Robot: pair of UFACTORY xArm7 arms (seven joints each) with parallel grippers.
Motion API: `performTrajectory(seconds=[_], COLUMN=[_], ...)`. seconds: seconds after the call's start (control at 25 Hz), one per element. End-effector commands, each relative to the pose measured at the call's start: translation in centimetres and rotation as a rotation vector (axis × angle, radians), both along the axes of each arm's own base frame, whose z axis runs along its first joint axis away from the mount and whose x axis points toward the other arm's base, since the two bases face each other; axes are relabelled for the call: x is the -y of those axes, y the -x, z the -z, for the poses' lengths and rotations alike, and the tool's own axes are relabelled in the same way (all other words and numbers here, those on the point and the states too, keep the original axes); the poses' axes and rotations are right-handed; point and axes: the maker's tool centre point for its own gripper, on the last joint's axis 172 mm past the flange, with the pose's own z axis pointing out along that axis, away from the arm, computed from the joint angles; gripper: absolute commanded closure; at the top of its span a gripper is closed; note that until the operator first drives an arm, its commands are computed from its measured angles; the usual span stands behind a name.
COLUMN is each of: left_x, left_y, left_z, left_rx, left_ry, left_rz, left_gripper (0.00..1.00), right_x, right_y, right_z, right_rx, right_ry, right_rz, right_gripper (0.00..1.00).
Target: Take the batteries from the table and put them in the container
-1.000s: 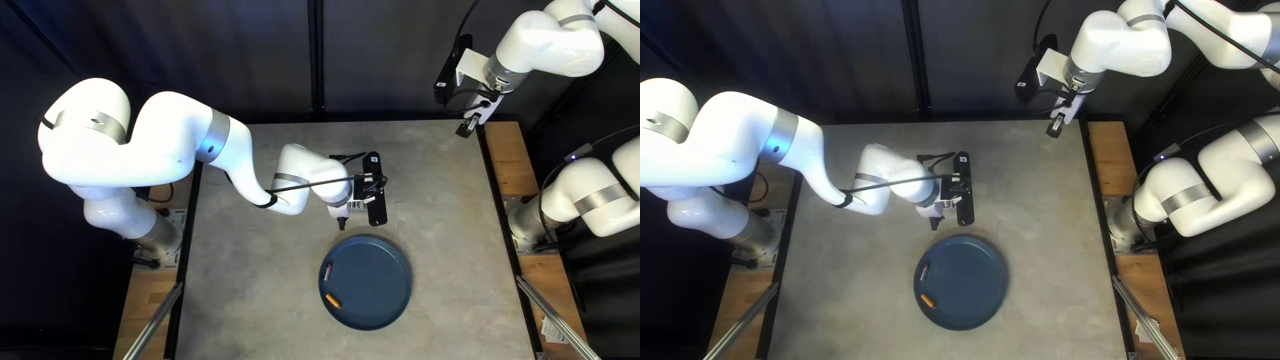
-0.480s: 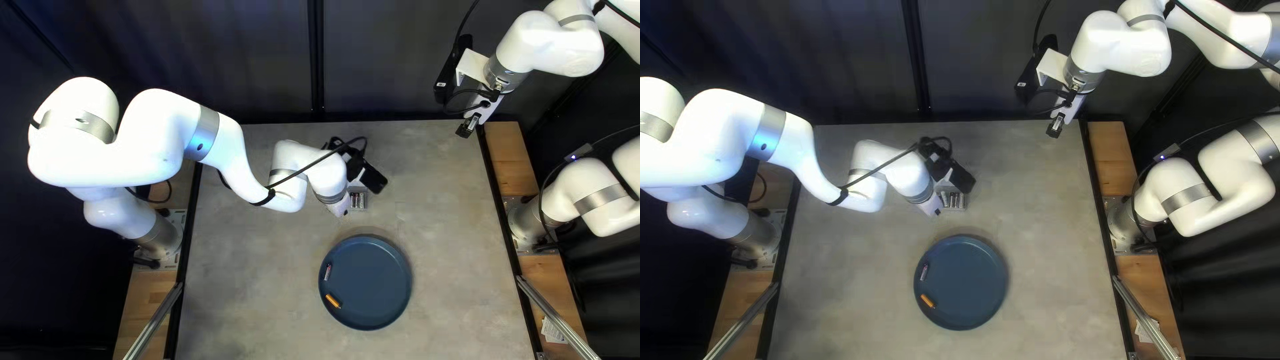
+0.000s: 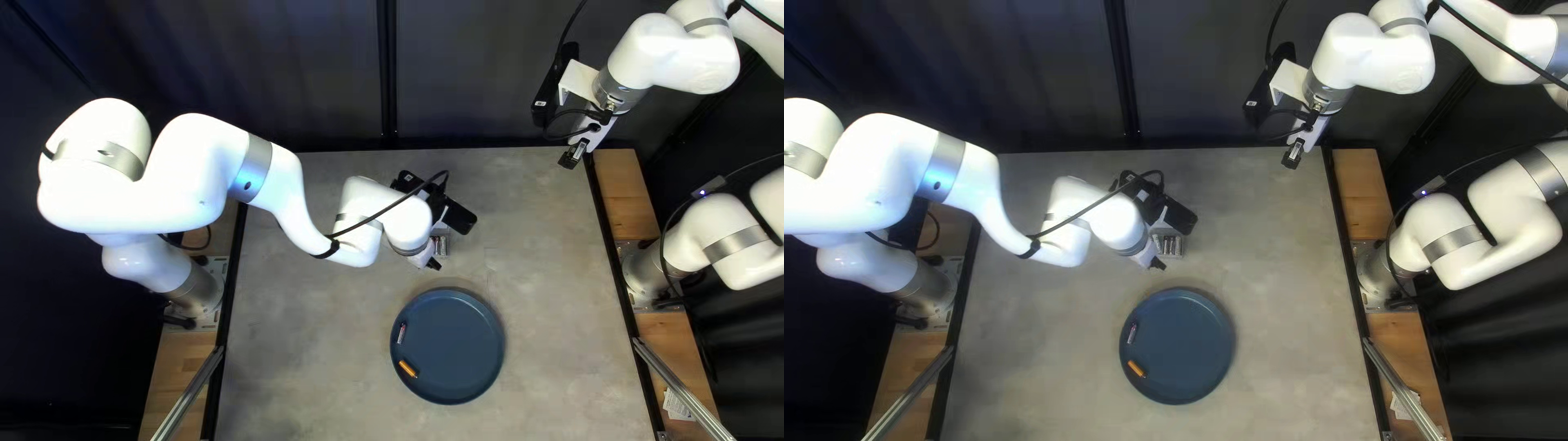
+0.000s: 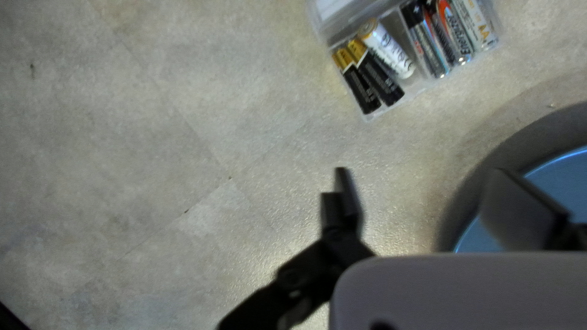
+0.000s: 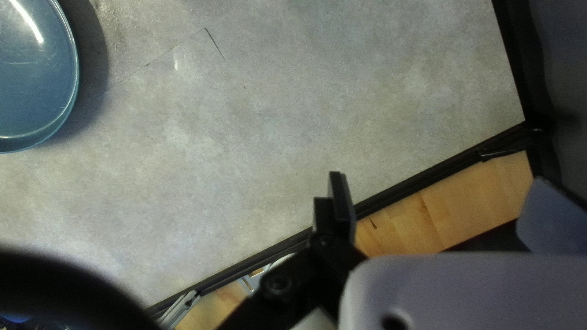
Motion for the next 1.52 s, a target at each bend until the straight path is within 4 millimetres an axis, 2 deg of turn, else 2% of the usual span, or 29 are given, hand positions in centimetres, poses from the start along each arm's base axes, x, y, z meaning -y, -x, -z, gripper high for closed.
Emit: performTrajectory(seconds=[0.04,0.08,0.28,0.36,0.68,0.88,1.12,1.52], left_x=[-2.1,-2.5,-2.5,-2.2,-1.8,-2.6,-3.3,-3.8], left_y=[-0.1,0.3,2.4,2.6,1.4,1.1,-0.6,-0.4], left_z=[0.4,0.4,-0.2,-0.2,1.2,1.8,2.8,2.7], left_rx=[0.018,0.026,0.051,0.055,0.108,0.145,0.124,0.117], left_ry=[0.023,0.026,0.02,0.014,0.016,0.017,-0.015,-0.108], left_rz=[-0.144,-0.182,-0.281,-0.3,-0.34,-0.383,-0.425,-0.492], left_gripper=[0.59,1.0,1.0,1.0,1.0,1.0,1.0,1.0], right_x=[0.0,0.0,0.0,0.0,0.0,0.0,0.0,0.0], right_y=[0.0,0.0,0.0,0.0,0.0,0.0,0.0,0.0], right_z=[0.0,0.0,0.0,0.0,0.0,0.0,0.0,0.0], right_rx=[0.0,0.0,0.0,0.0,0.0,0.0,0.0,0.0], right_ry=[0.0,0.0,0.0,0.0,0.0,0.0,0.0,0.0], right_rz=[0.0,0.0,0.0,0.0,0.0,0.0,0.0,0.0], right_gripper=[0.0,0.0,0.0,0.0,0.0,0.0,0.0,0.0])
